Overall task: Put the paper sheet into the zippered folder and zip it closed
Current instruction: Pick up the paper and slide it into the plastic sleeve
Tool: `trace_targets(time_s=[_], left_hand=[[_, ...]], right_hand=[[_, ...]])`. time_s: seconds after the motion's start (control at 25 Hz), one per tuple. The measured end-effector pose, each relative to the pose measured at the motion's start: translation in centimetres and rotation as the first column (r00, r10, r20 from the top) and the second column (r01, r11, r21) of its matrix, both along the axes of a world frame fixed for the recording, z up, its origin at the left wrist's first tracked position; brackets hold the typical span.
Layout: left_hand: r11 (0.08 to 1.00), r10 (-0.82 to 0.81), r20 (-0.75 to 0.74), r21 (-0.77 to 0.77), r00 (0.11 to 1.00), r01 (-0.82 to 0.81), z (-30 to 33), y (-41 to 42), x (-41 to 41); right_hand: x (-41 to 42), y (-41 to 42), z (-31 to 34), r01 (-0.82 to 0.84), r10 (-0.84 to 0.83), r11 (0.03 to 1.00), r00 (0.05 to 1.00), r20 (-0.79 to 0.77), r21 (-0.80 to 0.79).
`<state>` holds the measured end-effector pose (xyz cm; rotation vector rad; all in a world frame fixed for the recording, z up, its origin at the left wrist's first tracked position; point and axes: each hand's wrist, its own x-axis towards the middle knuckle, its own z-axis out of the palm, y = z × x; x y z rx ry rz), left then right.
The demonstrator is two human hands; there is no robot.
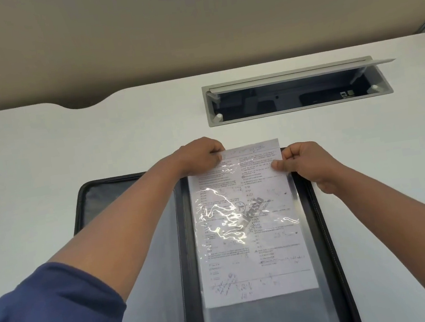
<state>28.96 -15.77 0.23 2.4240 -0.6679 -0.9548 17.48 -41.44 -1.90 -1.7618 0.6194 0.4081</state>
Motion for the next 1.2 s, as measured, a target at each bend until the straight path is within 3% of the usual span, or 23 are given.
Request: trace_targets(time_s=[0.16, 0.44, 0.96, 1.12, 1.2], left_hand=[[0.98, -0.135, 0.048, 0.155, 0.99, 0.126, 0.7, -0.5, -0.2], [0.991, -0.047, 0.093, -0.119, 0.995, 0.058, 0.0, -0.8, -1.6], [0.995, -0.027, -0.037, -0.096, 0.999, 0.023, -0.7, -0.6, -2.8], [0.995, 0.049, 0.067, -0.094, 0.997, -0.042, -1.1, -0.6, -3.8], [0.991, 0.107, 0.212, -0.106, 0.971, -0.086, -1.7, -0.3, -5.0]], right_hand=[[-0.1, 0.0, -0.3, 0.023, -0.023, 1.0, 1.0, 0.002, 0.006], [-0.1, 0.0, -0.4, 0.037, -0.037, 0.999, 0.999, 0.011, 0.015], [-0.3, -0.2, -1.2, 0.057, -0.057, 0.998, 0.997, 0.046, -0.014], [-0.8, 0.3, -1.5, 0.095, -0.09, 0.995, 0.991, 0.1, -0.041], [-1.6, 1.2, -1.6, 0.114, -0.082, 0.978, 0.98, 0.18, -0.172]])
